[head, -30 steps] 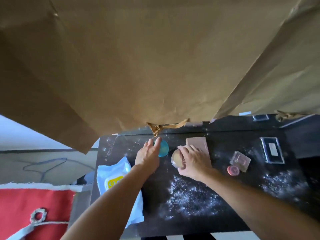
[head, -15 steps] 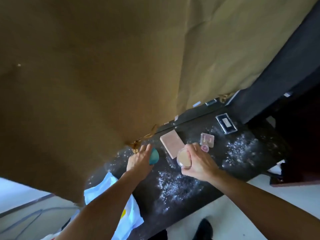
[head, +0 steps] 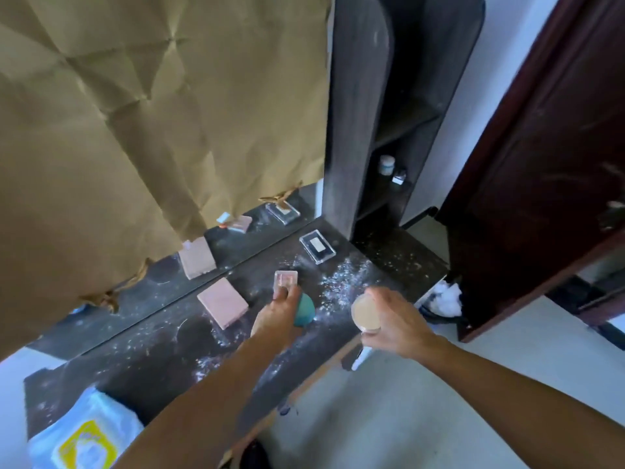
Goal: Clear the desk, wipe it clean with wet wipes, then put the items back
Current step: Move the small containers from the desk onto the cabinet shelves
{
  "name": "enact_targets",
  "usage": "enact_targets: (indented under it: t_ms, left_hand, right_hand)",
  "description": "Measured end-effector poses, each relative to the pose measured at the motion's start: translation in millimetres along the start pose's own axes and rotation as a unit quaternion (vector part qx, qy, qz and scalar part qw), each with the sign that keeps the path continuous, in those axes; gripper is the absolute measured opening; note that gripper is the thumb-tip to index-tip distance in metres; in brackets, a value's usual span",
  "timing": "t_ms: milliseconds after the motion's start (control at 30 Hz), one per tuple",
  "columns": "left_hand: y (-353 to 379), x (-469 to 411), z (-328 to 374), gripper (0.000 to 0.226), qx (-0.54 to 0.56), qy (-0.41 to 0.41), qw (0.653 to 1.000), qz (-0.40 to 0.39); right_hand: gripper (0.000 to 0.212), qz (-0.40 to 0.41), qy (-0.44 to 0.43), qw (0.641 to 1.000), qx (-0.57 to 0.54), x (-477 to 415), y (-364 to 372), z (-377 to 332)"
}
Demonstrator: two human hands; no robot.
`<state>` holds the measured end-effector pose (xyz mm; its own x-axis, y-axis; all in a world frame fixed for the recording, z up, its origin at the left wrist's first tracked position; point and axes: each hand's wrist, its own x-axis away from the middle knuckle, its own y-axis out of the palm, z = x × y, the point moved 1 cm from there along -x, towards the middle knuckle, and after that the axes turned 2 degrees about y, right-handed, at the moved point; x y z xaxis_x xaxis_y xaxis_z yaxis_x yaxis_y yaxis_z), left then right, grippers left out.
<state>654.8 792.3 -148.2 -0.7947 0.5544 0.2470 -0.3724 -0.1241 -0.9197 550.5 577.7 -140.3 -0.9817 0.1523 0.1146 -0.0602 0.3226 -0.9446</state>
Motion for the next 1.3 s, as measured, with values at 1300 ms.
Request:
enact_targets:
  t_ms: [1300]
  left_hand:
    - [-27.1, -409.2, 195.7, 0.075, 0.058, -0.119, 0.990, 0.040]
  right_hand:
    - [0.083, -0.037, -0.019, 0.997, -0.068, -248.8, -95.1, 317.1]
